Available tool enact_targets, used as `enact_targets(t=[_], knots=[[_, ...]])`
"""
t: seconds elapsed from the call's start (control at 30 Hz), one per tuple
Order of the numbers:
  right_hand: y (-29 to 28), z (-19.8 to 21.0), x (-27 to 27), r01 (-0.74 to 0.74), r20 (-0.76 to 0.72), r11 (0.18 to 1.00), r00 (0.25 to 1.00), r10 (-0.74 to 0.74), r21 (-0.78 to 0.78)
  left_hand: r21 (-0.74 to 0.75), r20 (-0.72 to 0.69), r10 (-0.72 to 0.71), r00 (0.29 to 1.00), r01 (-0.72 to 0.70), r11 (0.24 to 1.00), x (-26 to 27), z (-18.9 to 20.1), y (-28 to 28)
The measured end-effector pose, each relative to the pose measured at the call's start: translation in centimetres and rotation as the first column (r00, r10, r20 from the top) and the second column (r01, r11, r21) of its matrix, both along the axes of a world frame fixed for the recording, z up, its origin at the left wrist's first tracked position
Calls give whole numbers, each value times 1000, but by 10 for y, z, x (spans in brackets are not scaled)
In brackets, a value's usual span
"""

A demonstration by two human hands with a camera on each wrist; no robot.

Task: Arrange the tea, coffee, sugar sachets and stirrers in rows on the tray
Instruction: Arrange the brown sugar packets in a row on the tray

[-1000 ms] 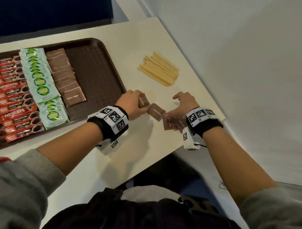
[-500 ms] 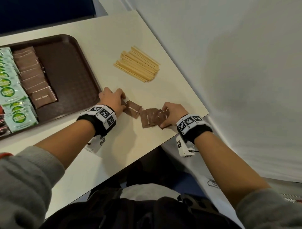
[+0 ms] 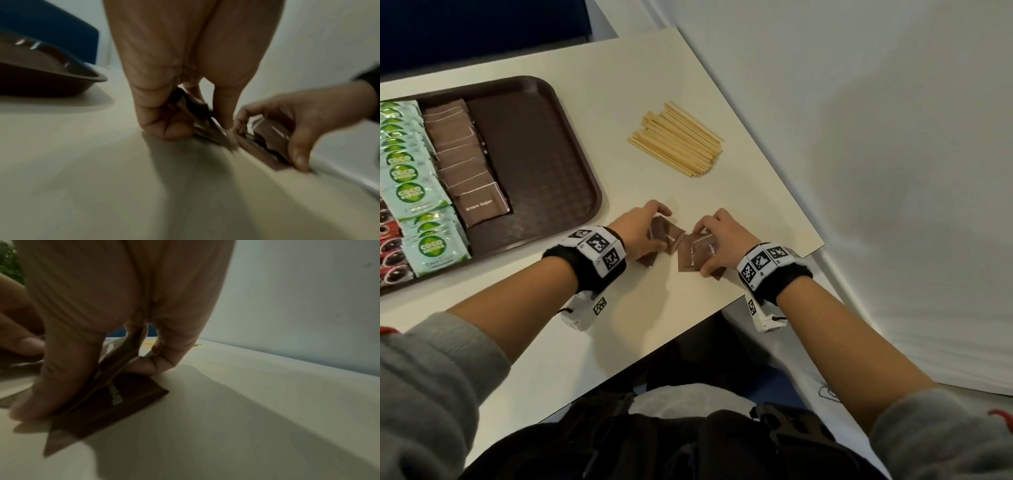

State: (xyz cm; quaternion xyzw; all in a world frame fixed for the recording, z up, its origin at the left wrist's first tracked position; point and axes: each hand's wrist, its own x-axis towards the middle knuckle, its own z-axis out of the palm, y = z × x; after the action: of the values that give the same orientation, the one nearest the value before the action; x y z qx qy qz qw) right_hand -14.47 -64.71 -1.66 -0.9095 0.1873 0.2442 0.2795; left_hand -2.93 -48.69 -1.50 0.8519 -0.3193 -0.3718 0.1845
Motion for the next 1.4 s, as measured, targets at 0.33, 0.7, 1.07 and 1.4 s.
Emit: enact_targets(t=[0.33, 0.7, 1.07, 1.4], knots=[[0, 4, 6, -93, -47, 993, 995, 90, -68, 115, 187, -63, 980, 42, 992, -7, -5, -3], [34, 36, 58, -29, 181, 954, 983, -27, 297, -226, -198, 381, 903, -420, 879, 20, -3, 45], [121, 50, 149, -122, 301, 907, 954, -6, 403, -222, -767, 458, 450, -855, 469, 56, 43, 125], [206, 44, 201, -106, 306, 893, 951, -37, 438, -393, -694, 503, 516, -856, 336, 81, 43, 206]])
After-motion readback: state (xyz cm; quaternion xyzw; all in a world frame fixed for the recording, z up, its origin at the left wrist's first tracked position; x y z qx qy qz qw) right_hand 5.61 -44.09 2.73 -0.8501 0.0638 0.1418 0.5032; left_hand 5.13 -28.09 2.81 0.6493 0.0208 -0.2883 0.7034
